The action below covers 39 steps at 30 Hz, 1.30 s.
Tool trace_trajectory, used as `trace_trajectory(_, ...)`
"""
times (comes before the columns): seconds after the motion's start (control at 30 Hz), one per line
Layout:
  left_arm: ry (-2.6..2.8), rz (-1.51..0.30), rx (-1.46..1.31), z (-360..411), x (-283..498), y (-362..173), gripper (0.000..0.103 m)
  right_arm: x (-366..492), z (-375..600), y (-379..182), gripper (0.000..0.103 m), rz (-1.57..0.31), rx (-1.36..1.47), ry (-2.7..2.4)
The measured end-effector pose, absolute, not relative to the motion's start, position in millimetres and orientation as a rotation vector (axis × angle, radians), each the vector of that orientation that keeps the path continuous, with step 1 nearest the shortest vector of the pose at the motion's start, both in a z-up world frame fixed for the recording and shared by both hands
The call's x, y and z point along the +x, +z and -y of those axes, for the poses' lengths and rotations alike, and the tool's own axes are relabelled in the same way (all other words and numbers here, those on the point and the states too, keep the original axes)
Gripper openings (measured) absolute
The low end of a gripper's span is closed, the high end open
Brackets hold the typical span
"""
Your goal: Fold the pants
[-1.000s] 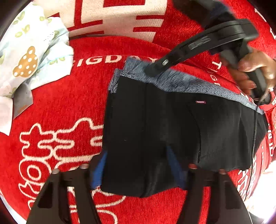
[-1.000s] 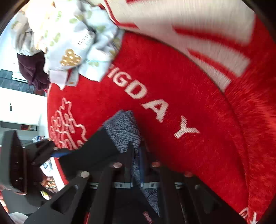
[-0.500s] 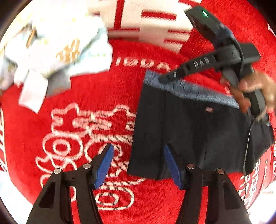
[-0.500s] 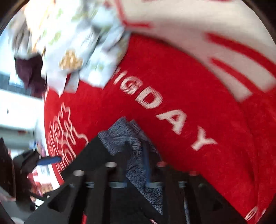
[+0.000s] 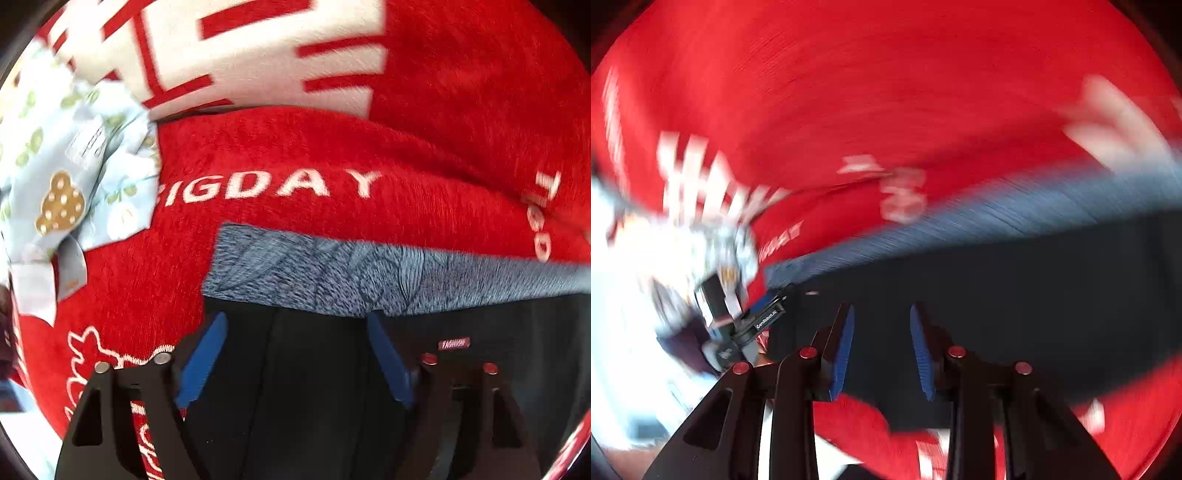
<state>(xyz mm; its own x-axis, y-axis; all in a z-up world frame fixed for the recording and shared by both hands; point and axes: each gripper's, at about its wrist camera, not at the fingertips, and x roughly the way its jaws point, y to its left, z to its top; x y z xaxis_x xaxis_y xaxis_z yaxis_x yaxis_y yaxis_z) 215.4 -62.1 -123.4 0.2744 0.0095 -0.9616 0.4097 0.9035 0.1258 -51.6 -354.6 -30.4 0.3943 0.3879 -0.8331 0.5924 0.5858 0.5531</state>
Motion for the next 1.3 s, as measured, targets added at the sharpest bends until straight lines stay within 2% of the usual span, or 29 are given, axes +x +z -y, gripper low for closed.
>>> trace_trajectory(0.1,-0.274,-1.255,0.422,65,211,-124,0.079,-122,382,-42,0.037,-1.190,1.136,-0.254)
trace_trajectory(0.2,-0.270,-1.270,0.403,64,215,-125,0.080,-153,390,-57,0.037,-1.161,1.249,-0.243)
trace_trajectory(0.37,-0.263,-1.268,0.421,59,216,-123,0.080,-160,386,-83,0.037,-1.125,1.330,-0.256)
trace_trajectory(0.57,-0.252,-1.267,0.447,69,214,-126,0.081,-174,392,-82,0.035,-1.064,1.412,-0.294)
trace_trajectory(1.0,-0.259,-1.273,0.439,68,216,-127,0.081,-177,381,-76,0.035,-1.110,1.265,-0.391)
trace_trajectory(1.2,-0.308,-1.279,0.413,82,197,-104,0.080,-175,394,-86,0.037,-1.043,1.328,-0.422)
trace_trajectory(1.27,-0.364,-1.284,0.442,94,181,-102,0.080,-171,396,-84,0.011,-1.044,1.320,-0.414)
trace_trajectory(1.3,-0.380,-1.295,0.456,99,174,-104,0.080,-168,397,-79,0.009,-1.056,1.299,-0.415)
